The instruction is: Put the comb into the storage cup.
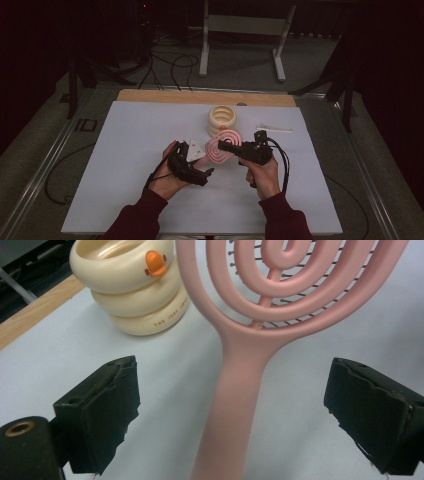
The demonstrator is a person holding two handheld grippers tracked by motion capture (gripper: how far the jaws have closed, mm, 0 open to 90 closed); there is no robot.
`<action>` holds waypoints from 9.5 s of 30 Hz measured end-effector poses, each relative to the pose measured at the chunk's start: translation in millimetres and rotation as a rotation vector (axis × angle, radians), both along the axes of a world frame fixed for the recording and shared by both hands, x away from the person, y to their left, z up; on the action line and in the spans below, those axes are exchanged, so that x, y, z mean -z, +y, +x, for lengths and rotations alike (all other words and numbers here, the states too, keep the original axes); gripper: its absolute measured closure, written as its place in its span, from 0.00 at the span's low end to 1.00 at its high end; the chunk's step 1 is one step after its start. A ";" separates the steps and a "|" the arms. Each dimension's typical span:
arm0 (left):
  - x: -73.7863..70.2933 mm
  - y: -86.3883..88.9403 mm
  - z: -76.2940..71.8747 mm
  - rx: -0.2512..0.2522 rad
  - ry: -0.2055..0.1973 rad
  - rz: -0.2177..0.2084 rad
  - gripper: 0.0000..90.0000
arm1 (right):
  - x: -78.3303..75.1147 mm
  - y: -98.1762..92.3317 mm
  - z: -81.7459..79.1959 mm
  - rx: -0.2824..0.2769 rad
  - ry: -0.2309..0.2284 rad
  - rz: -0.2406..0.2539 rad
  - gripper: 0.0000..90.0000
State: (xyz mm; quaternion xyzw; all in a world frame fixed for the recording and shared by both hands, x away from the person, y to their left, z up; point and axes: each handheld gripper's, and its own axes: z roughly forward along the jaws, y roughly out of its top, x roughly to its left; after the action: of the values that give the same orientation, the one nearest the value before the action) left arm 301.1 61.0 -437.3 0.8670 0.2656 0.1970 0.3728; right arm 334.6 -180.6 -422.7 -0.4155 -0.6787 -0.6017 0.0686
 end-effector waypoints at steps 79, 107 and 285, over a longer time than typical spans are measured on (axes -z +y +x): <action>37.4 142.0 -29.2 -0.282 -0.086 -0.253 0.00 | -14.1 -19.5 26.6 0.047 0.010 -0.037 0.71; 48.1 171.2 -45.8 -0.334 -0.108 -0.282 0.00 | -24.4 -31.3 43.0 0.084 0.013 -0.045 0.71; 48.0 173.2 -46.8 -0.346 -0.109 -0.287 0.00 | -61.2 -75.0 103.1 0.410 -0.019 -0.050 0.71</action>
State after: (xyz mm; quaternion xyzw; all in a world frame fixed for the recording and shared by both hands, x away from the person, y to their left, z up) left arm 254.3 234.2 -485.4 0.7345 0.4152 0.2649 0.4669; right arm 437.7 -255.6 -361.5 -0.5410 -0.5952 -0.5899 -0.0722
